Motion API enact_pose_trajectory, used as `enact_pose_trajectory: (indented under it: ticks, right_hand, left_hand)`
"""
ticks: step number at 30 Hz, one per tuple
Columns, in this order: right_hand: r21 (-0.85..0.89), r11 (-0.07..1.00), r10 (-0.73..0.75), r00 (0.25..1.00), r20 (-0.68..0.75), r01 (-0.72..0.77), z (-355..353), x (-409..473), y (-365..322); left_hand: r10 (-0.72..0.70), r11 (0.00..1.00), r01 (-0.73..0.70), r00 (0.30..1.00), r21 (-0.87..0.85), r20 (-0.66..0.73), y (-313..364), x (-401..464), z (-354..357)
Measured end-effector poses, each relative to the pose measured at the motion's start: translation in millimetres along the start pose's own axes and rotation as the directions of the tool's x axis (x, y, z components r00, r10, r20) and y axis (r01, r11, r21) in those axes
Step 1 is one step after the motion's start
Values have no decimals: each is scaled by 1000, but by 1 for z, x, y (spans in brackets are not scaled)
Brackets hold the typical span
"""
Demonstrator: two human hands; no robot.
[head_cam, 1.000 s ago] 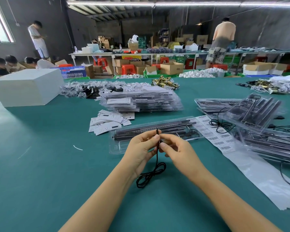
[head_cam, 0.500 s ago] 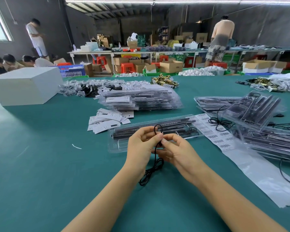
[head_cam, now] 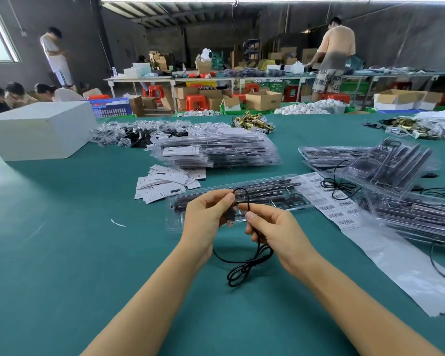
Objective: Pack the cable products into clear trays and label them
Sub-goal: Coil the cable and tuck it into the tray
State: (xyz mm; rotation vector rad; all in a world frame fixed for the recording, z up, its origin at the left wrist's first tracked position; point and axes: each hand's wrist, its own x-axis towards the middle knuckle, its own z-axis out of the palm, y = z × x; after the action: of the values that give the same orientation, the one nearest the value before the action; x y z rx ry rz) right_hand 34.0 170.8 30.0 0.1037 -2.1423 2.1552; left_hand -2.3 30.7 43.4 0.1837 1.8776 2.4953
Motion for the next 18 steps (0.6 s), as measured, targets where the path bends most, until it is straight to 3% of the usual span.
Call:
enact_pose_trajectory:
  ticks: [3,6,10,18]
  right_hand:
    - [-170,983,-80,996,-27,75,2,-1,-1]
    - [-340,933,-141,989,-36,120,3,-3,0]
    - [-594,767,-302,953,0,243,9,-9,2]
    - [-656,713,-407,908,-99,248,11,-11,-4]
  left_hand:
    - [-33,999,34,999,-29,18,-4,-3,4]
    - [-7,1000,7,998,-6,-58,-9,-5,7]
    - [27,999,-25,996,35,-83,-12,-9,13]
    - [41,999,-40,998,-32,38,-11,-17,24]
